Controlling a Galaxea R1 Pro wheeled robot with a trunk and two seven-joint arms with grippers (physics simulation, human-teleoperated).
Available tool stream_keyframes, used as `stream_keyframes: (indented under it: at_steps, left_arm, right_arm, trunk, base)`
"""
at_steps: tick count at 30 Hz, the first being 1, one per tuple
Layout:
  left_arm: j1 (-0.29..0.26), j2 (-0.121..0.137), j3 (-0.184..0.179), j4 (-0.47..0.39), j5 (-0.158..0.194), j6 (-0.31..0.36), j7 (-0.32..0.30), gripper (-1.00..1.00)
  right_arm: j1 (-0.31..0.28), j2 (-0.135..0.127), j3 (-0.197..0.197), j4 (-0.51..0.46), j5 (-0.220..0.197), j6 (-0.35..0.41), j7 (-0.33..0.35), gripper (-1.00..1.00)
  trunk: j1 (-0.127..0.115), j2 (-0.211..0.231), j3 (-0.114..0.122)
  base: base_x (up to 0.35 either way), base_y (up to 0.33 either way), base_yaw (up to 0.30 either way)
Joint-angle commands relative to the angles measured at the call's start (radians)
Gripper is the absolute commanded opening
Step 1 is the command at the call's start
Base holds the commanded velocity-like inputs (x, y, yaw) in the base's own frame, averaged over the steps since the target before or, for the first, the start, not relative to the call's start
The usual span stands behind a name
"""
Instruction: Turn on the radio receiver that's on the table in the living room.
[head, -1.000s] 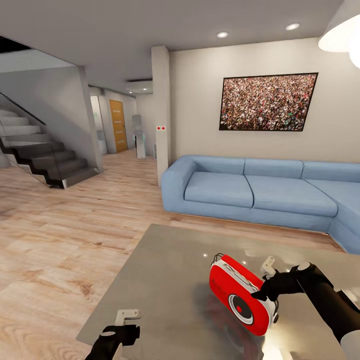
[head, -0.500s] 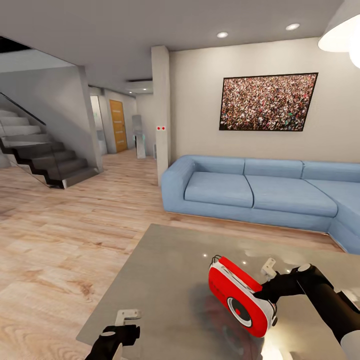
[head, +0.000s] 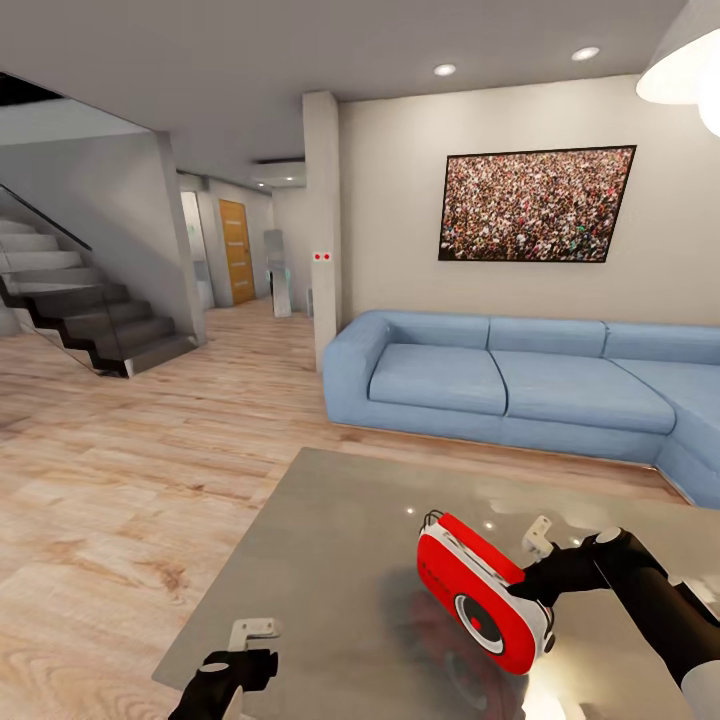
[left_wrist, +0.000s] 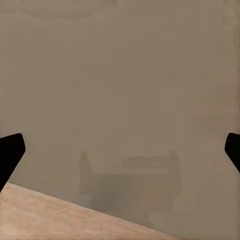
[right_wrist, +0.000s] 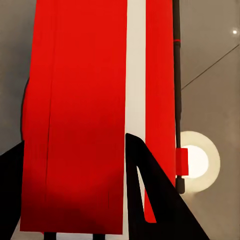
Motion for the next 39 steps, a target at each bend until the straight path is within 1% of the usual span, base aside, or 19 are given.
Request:
stream_keyframes:
  at_steps: [1, 8, 10, 14, 17, 19, 39]
  left_arm:
    - [0.0, 0.0, 0.0, 0.0, 0.0, 0.0, 0.0, 1.0]
    - [0.0, 0.0, 0.0, 0.0, -0.001, 0.0, 0.0, 1.0]
    - [0.0, 0.0, 0.0, 0.0, -0.011, 0.0, -0.001, 1.0]
    - [0.0, -0.001, 0.001, 0.0, -0.048, 0.0, -0.002, 1.0]
    - [0.0, -0.003, 0.001, 0.0, -0.068, 0.0, -0.003, 1.0]
    - [0.0, -0.003, 0.001, 0.001, -0.073, 0.0, -0.003, 1.0]
    - [0.0, 0.0, 0.001, 0.001, -0.078, 0.0, -0.003, 1.0]
  right_arm:
    - [0.0, 0.0, 0.0, 0.0, 0.003, -0.001, 0.0, -1.0]
    - [0.0, 0.0, 0.0, 0.0, 0.003, -0.001, 0.0, -1.0]
    - [0.0, 0.0, 0.0, 0.0, 0.003, -0.001, 0.0, -1.0]
    - [0.0, 0.0, 0.0, 0.0, 0.003, -0.001, 0.0, -1.0]
    - [0.0, 0.0, 0.0, 0.0, 0.003, -0.001, 0.0, -1.0]
    - [0.0, 0.0, 0.0, 0.0, 0.003, -0.001, 0.0, -1.0]
    - [0.0, 0.002, 0.0, 0.0, 0.0, -0.001, 0.0, -1.0]
  trunk:
    - [0.0, 0.0, 0.0]
    - [0.0, 0.0, 0.0]
    - [0.0, 0.0, 0.0]
    - [-0.015, 0.028, 0.012]
    - [-0.027, 0.049, 0.022]
    - [-0.034, 0.063, 0.028]
    - [-0.111, 0.203, 0.091]
  base:
    - [0.0, 0.0, 0.0]
    - [0.0, 0.0, 0.0]
    - [0.0, 0.0, 0.0]
    - [0.0, 0.0, 0.0]
    - [0.0, 0.0, 0.0]
    - [0.0, 0.0, 0.0]
    - [0.0, 0.0, 0.0]
